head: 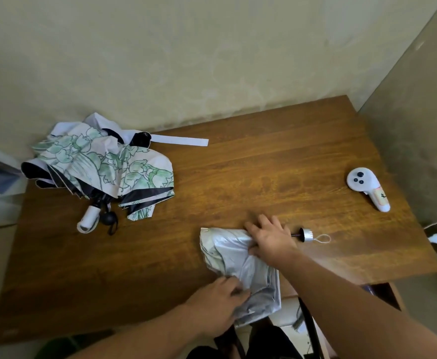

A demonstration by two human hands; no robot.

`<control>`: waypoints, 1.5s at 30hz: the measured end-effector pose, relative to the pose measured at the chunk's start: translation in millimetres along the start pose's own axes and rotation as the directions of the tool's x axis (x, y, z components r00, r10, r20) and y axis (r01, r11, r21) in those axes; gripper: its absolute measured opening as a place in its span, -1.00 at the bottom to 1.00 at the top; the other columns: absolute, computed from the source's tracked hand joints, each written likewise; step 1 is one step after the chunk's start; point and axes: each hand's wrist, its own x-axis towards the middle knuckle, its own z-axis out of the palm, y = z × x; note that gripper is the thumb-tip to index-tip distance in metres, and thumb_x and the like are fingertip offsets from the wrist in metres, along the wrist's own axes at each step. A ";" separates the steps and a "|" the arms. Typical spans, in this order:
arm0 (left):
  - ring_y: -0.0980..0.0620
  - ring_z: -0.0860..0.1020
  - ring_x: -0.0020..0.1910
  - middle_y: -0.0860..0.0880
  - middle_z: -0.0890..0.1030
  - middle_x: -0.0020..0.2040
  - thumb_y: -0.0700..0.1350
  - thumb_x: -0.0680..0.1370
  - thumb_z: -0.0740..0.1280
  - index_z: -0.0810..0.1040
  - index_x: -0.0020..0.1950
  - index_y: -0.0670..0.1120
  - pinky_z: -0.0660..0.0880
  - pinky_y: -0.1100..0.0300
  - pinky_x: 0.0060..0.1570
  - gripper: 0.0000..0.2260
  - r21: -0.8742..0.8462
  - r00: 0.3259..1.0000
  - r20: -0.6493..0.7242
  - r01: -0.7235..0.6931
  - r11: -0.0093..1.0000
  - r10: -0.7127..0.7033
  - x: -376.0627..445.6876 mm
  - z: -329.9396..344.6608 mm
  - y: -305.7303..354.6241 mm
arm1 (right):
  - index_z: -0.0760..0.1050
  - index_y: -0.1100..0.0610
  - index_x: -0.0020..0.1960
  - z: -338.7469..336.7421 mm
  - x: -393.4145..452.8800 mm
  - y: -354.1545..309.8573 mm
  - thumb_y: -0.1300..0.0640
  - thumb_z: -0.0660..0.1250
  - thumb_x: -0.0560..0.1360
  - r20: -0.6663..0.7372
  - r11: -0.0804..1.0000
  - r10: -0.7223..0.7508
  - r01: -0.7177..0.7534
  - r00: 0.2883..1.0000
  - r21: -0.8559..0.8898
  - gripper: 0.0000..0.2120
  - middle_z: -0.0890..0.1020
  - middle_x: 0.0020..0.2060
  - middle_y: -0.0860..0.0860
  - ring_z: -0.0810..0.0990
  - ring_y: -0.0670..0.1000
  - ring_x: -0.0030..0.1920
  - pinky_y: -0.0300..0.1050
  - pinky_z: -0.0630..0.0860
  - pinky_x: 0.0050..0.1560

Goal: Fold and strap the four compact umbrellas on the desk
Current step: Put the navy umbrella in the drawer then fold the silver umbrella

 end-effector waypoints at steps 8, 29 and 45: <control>-0.14 0.49 0.34 -0.06 0.54 0.39 0.11 0.58 0.31 0.47 0.49 0.06 0.50 0.00 0.29 -0.53 -0.080 0.981 0.188 -0.040 0.996 0.055 3.0 -27.7 -0.4 | 0.38 0.08 0.43 0.0 0.2 -3.7 -0.09 0.47 0.53 0.053 0.997 0.080 -0.079 0.995 -0.027 -0.43 0.39 0.40 0.14 0.22 0.21 0.52 0.27 0.35 0.38; -0.05 0.56 -0.08 0.09 0.56 -0.06 0.27 0.55 0.35 0.42 0.27 0.19 0.41 0.11 -0.25 -0.65 0.265 0.899 -0.409 0.282 0.922 -0.158 -79.4 -190.6 -37.1 | 0.47 -0.08 0.03 -137.4 -58.1 -74.6 -0.21 0.58 0.33 -0.026 0.981 -0.190 0.191 0.981 0.036 -0.57 0.62 -0.14 -0.09 0.60 0.04 -0.10 -0.06 0.54 -0.16; -0.08 0.54 -0.12 0.05 0.49 -0.13 -0.07 0.47 0.37 0.39 0.06 0.12 0.43 0.10 -0.29 -0.76 0.249 0.795 -0.564 0.423 0.872 -0.224 -204.0 -247.4 8.8 | 0.43 -0.05 0.06 -215.8 -128.7 -156.5 -0.06 0.37 0.47 -0.415 0.938 -0.270 0.140 0.869 -0.317 -0.77 0.47 -0.18 -0.08 0.49 0.11 -0.16 -0.09 0.35 -0.27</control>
